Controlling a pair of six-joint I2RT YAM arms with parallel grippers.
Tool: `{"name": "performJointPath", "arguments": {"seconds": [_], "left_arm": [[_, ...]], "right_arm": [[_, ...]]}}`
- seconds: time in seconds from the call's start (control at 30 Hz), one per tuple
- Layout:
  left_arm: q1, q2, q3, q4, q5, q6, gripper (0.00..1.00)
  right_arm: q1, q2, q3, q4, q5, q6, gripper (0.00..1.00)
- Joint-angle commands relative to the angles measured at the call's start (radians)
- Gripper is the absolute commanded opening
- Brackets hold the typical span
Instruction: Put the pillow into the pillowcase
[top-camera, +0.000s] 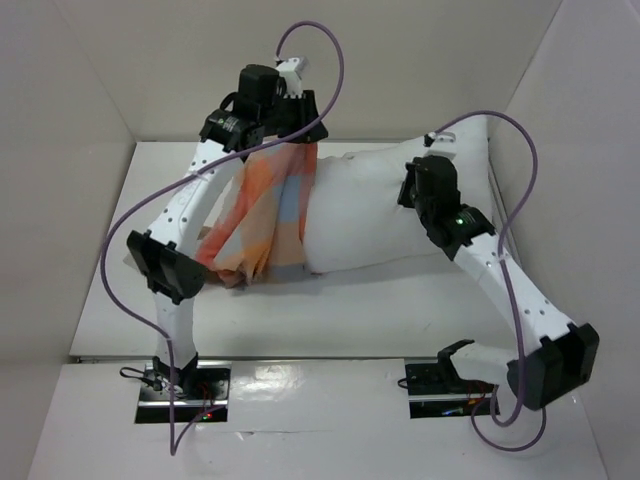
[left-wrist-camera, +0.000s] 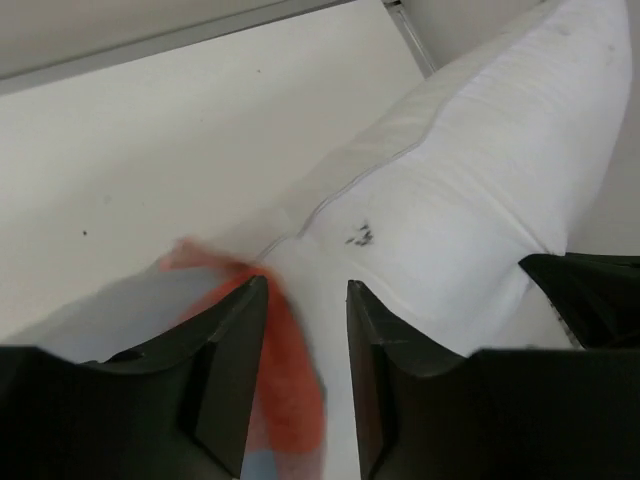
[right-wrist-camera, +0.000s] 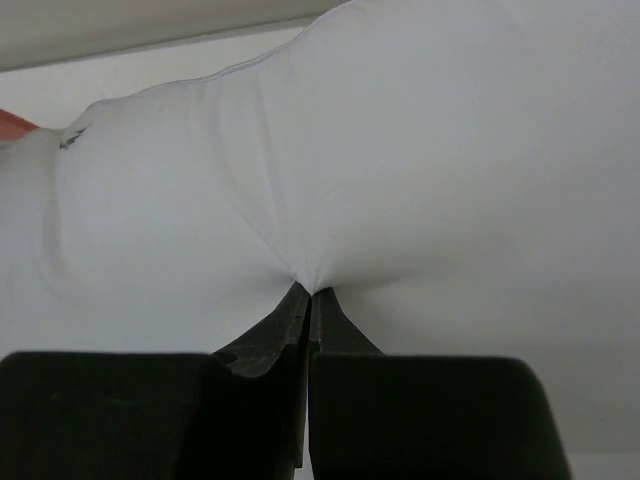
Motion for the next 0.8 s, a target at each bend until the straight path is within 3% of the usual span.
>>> {"name": "performJointPath", "arguments": {"seconds": [0.0,0.07,0.13,0.2,0.23,0.33,0.47,0.5,0.6,0.63,0.7,0.77], "left_arm": [[0.013,0.135,0.126,-0.004,0.002,0.028,0.52],[0.024,0.14,0.145,-0.004,0.002,0.028,0.57],[0.033,0.084,0.095,0.017,-0.045,0.028,0.77],[0.034,-0.02,0.018,0.063,-0.135,0.071,1.0],[0.034,-0.047,0.018,0.063,-0.173,0.085,1.0],[0.061,-0.131,-0.002,0.017,-0.306,0.099,0.98],[0.141,-0.248,-0.161,-0.082,-0.357,0.032,0.88],[0.15,-0.284,-0.306,-0.082,-0.378,-0.014,0.88],[0.181,-0.462,-0.552,-0.07,-0.476,-0.099,0.86],[0.204,-0.514,-0.723,-0.043,-0.518,-0.173,0.87],[0.281,-0.671,-0.972,0.009,-0.467,-0.285,0.89],[0.354,-0.754,-1.114,0.043,-0.413,-0.336,0.9]], "right_arm": [[0.01,0.136,0.067,0.152,0.072,-0.011,0.0],[-0.01,0.254,0.094,0.163,0.083,-0.011,0.0],[-0.022,0.313,0.148,0.163,0.077,-0.011,0.04],[-0.035,0.376,0.211,0.141,0.024,-0.023,0.31],[-0.035,0.399,0.231,0.132,0.008,-0.035,0.66],[-0.035,0.385,0.266,0.146,-0.03,-0.035,0.91],[-0.035,0.336,0.288,0.146,-0.068,-0.035,0.99],[-0.035,0.336,0.297,0.146,-0.108,-0.035,1.0],[-0.035,0.322,0.318,0.111,-0.182,-0.044,1.0],[-0.022,0.322,0.318,0.098,-0.235,-0.055,1.0],[0.017,0.331,0.329,0.053,-0.272,-0.073,1.0],[0.053,0.347,0.329,0.026,-0.272,-0.086,1.0]]}}
